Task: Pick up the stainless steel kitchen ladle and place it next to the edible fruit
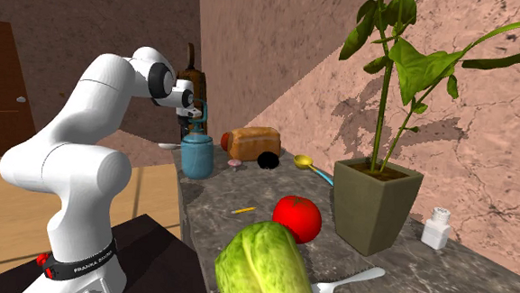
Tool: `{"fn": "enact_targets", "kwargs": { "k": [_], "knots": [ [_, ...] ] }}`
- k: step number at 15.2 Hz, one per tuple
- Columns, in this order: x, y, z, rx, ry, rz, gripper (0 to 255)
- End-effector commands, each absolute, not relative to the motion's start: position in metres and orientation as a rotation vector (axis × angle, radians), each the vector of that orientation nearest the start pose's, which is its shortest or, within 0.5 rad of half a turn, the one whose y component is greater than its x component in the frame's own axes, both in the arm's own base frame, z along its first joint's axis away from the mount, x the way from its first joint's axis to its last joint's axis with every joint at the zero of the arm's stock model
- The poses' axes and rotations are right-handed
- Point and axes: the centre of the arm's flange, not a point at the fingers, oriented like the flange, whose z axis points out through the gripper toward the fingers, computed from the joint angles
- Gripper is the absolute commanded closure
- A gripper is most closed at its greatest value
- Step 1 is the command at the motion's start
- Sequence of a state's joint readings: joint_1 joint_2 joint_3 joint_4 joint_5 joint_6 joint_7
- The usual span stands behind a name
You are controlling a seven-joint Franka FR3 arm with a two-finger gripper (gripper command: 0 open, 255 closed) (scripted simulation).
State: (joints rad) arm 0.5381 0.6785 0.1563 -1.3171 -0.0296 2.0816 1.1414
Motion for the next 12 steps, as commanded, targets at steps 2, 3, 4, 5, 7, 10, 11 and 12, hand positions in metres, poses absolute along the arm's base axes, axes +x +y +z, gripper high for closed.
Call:
{"fn": "enact_targets", "kwargs": {
  "k": [2,3,4,5,7,10,11,12],
  "knots": [
    [0.589,0.452,0.362,-2.941,0.708,-0.002,0],
    [0.588,0.450,0.376,-2.941,0.708,-0.002,0],
    [0.588,0.449,0.389,-2.941,0.708,-0.002,0],
    [0.588,0.448,0.399,-2.941,0.708,-0.002,0],
    [0.587,0.448,0.399,-2.941,0.708,-0.002,0],
    [0.588,0.448,0.399,-2.941,0.708,-0.002,0],
    [0.588,0.448,0.399,-2.941,0.708,-0.002,0],
    [0.588,0.448,0.399,-2.941,0.708,-0.002,0]
  ]
}}
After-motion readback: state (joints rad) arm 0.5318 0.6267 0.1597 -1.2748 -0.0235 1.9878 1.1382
